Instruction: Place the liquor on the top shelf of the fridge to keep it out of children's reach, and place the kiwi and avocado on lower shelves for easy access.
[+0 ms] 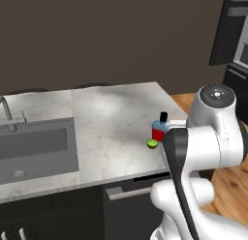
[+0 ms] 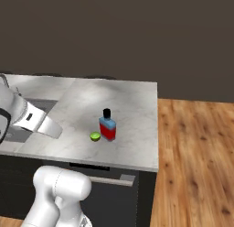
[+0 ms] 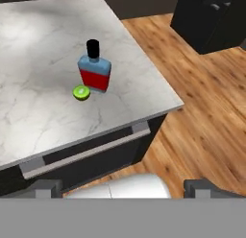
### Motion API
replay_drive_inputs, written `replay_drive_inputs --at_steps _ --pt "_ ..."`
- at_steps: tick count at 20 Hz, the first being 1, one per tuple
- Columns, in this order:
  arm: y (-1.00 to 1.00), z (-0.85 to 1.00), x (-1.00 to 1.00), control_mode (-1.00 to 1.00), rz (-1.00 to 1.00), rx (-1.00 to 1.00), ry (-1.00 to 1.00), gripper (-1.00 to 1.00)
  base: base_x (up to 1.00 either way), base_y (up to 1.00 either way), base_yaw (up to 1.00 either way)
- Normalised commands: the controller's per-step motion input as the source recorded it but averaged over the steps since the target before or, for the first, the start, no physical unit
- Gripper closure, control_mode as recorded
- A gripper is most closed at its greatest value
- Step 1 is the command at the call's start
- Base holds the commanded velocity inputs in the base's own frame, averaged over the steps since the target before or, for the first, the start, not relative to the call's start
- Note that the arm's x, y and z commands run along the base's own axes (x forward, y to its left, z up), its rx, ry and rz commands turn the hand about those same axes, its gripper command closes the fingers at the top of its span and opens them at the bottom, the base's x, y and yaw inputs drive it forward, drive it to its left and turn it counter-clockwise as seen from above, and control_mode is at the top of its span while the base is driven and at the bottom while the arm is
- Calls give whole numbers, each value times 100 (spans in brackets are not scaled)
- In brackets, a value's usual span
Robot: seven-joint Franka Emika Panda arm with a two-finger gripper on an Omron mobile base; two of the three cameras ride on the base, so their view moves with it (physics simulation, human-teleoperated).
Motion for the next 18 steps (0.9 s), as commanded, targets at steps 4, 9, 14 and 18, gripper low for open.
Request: replay_drive_inputs --at_steps 4,9,14,18 --pt "19 -48 39 -100 -39 -6 6 -100 0 0 0" --pt "1 -36 53 -100 -31 0 0 -100 0 0 0" --pt "0 -21 61 -100 -15 5 4 -100 0 0 0" --pt "-3 -14 54 -100 -3 13 5 -100 0 0 0"
